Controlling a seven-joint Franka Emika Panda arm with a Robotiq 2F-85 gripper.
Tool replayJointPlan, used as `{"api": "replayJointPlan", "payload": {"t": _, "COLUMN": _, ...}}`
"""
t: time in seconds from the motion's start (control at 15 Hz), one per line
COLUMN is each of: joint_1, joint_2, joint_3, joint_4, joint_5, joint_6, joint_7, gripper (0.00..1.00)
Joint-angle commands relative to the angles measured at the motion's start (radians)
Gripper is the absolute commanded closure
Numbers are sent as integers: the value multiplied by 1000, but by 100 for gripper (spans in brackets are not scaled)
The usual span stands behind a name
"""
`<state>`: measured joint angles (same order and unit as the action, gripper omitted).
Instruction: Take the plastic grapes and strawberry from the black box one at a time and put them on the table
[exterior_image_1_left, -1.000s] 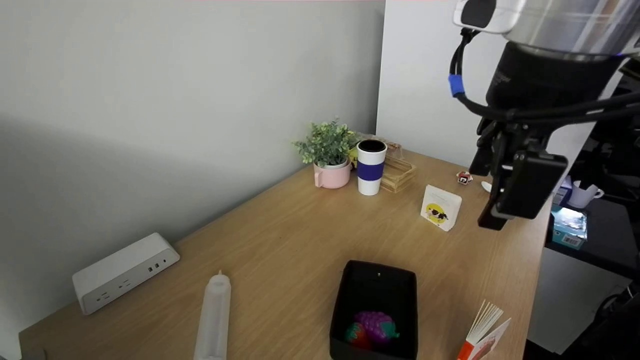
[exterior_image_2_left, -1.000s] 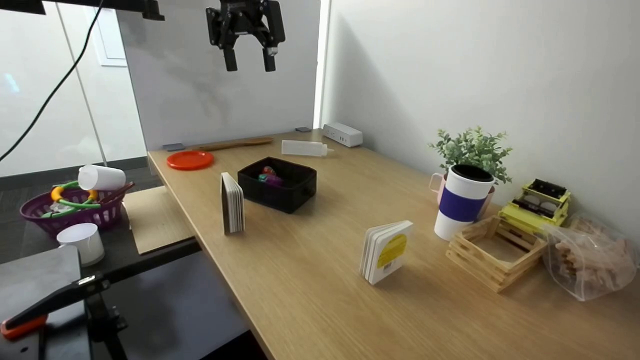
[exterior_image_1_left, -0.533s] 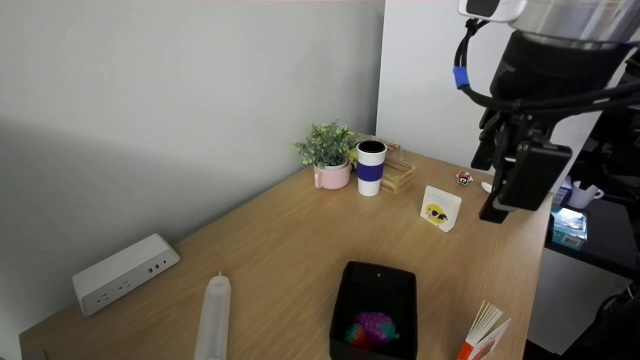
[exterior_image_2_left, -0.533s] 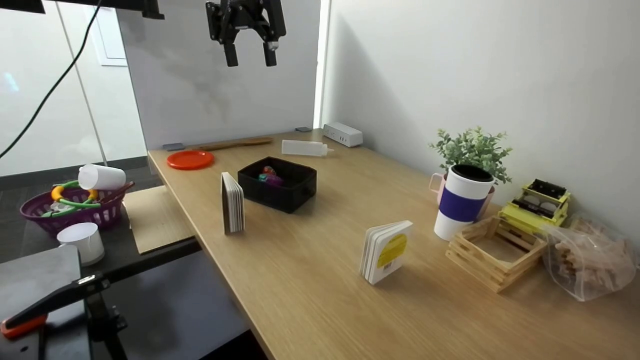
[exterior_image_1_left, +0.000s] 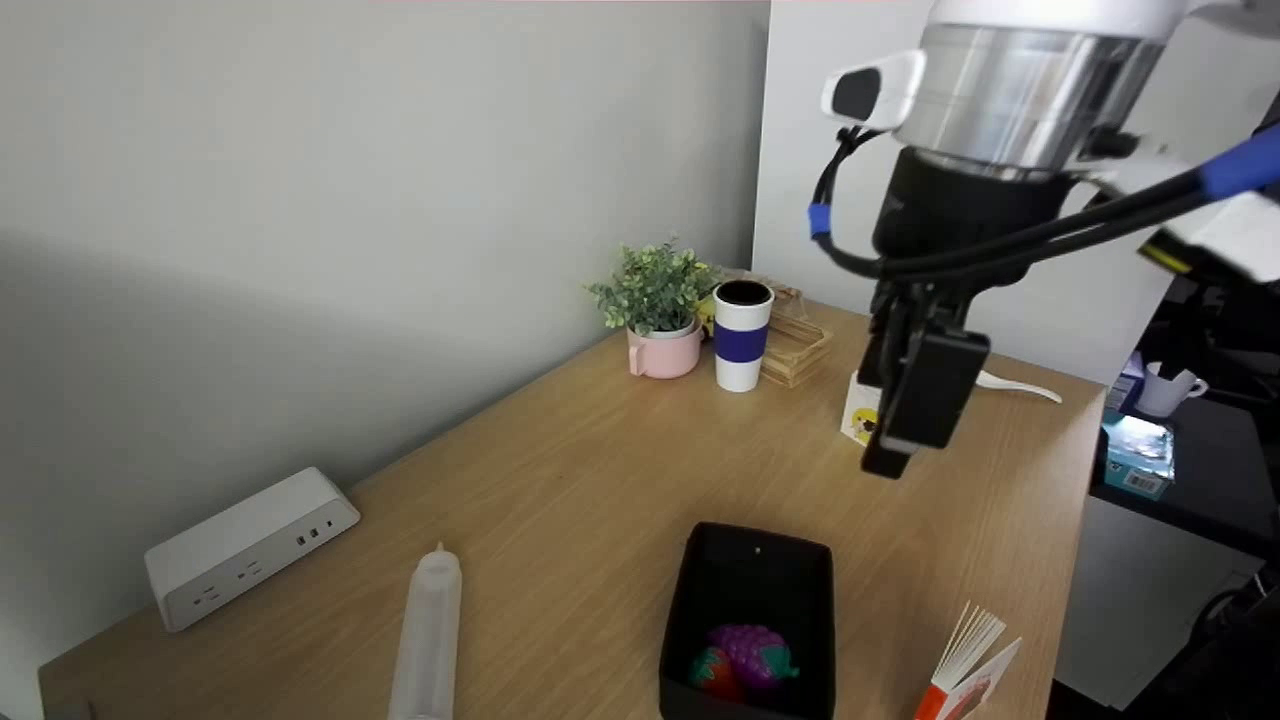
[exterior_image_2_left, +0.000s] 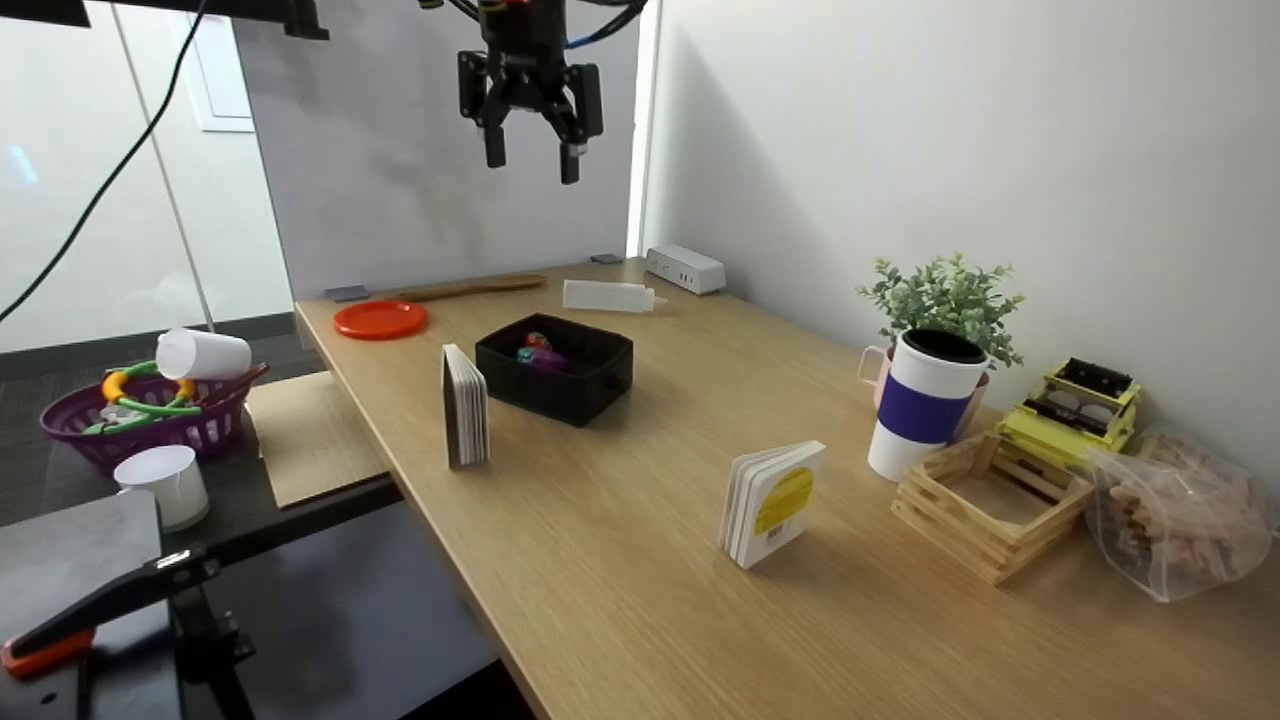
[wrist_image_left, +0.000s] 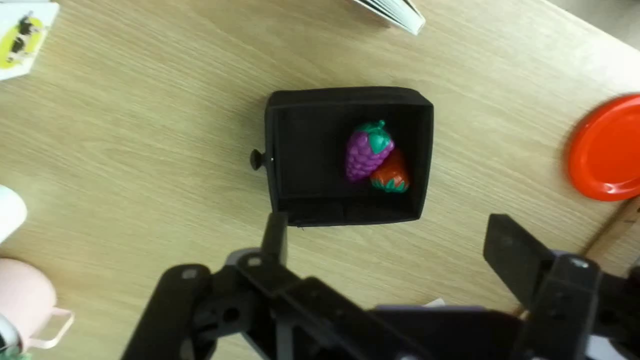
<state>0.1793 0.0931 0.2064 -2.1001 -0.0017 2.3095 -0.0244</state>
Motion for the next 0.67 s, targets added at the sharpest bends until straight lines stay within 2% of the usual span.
{"api": "replayJointPlan", "payload": {"t": 0.0, "joint_1": -5, "joint_2": 188, "joint_3": 4, "joint_4": 159, "joint_5": 86, "joint_6": -11, "joint_7": -121, "gripper": 0}}
{"api": "replayJointPlan", "payload": {"t": 0.27, "joint_1": -3, "joint_2": 353, "joint_3": 18, "joint_4": 320, "joint_5": 91, "joint_6": -73, "joint_7": -180, "gripper": 0}}
{"api": "replayJointPlan", "payload": {"t": 0.33, "joint_1": 2, "joint_2": 273, "joint_3": 6, "joint_4": 218, "joint_5": 71, "joint_6": -15, "joint_7": -135, "gripper": 0}}
{"api": "replayJointPlan", "payload": {"t": 0.6, "joint_1": 2, "joint_2": 302, "joint_3": 7, "joint_4": 241, "joint_5": 71, "joint_6": -14, "joint_7": -137, "gripper": 0}}
